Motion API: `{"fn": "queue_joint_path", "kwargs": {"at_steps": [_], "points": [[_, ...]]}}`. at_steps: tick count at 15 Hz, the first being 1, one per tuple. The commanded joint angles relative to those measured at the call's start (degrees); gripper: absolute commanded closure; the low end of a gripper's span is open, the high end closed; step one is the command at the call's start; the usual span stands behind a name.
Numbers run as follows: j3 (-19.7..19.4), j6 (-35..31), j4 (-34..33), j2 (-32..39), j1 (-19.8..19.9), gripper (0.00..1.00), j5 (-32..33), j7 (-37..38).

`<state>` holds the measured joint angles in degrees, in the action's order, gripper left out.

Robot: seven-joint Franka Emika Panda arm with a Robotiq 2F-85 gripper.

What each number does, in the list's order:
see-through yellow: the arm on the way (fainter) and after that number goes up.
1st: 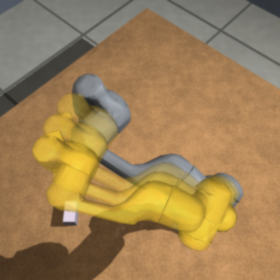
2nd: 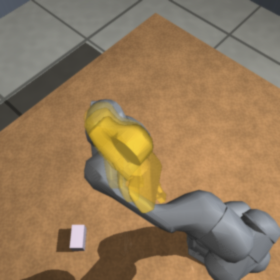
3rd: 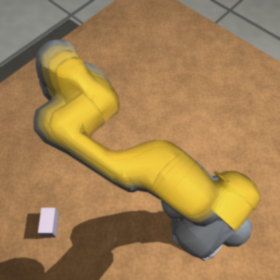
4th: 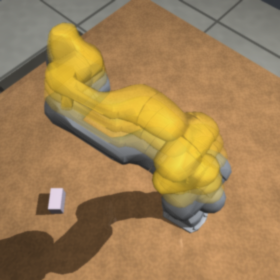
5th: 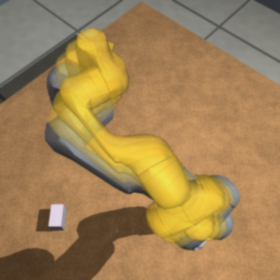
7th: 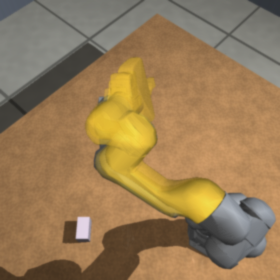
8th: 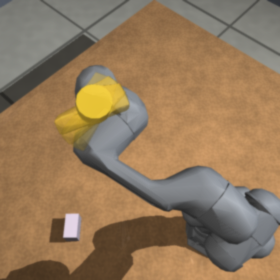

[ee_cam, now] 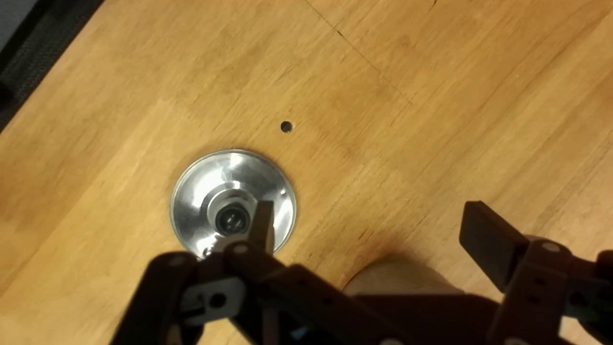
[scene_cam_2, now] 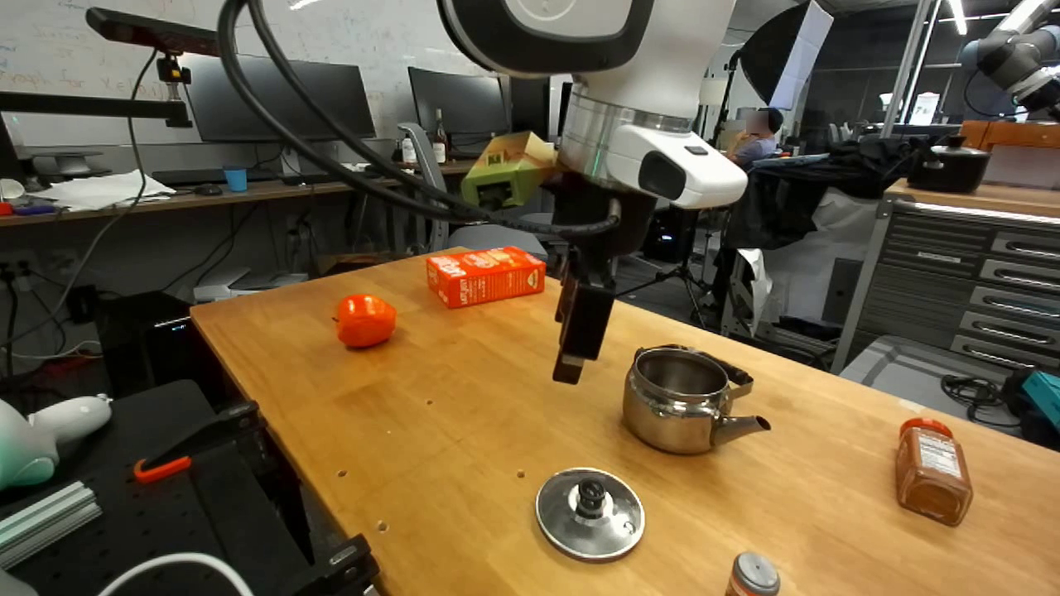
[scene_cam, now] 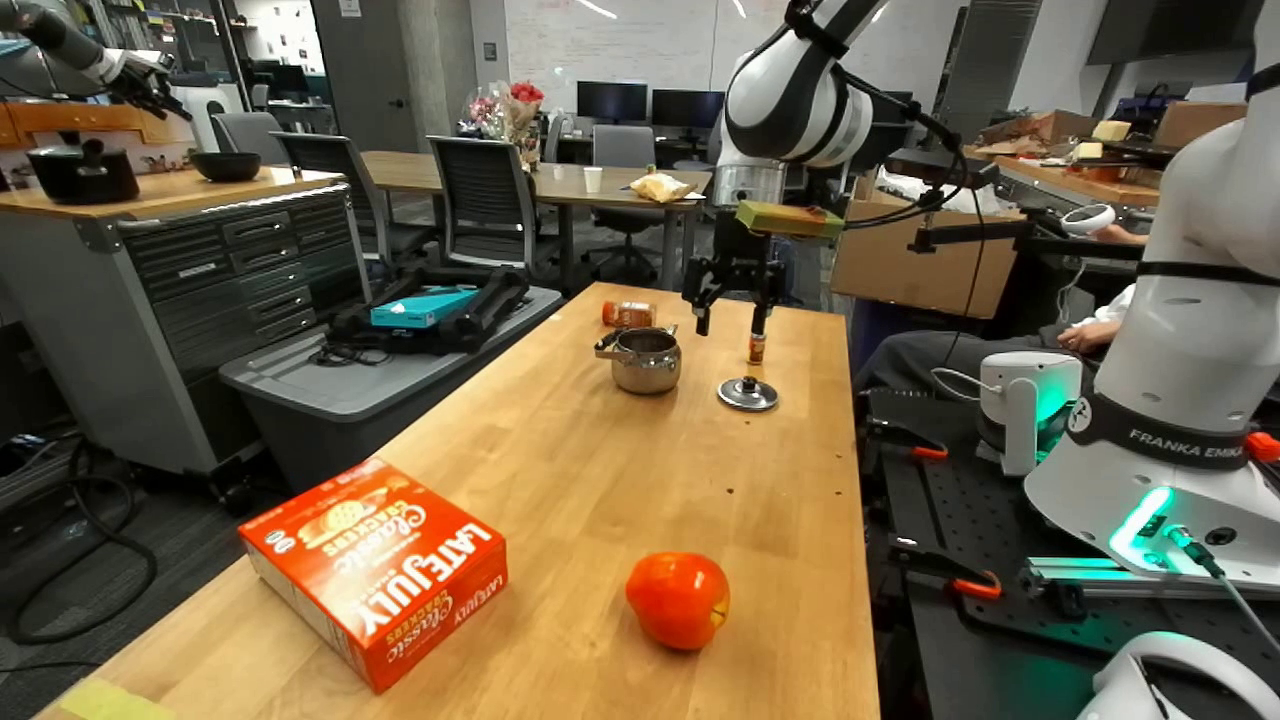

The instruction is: Put the lid on the kettle

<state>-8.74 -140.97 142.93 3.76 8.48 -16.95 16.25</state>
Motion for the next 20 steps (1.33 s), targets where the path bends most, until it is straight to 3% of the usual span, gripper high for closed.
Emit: {"fn": "queue_joint_path", "kwargs": {"at_steps": [1,20], "points": [[-1.1,-0.5,0.1,-0.3,0.8,0.0,2.1,-0.1],[-4.5,-7.9,-1.3,8.8,2.1,0.0,7.0,1.1]]}}
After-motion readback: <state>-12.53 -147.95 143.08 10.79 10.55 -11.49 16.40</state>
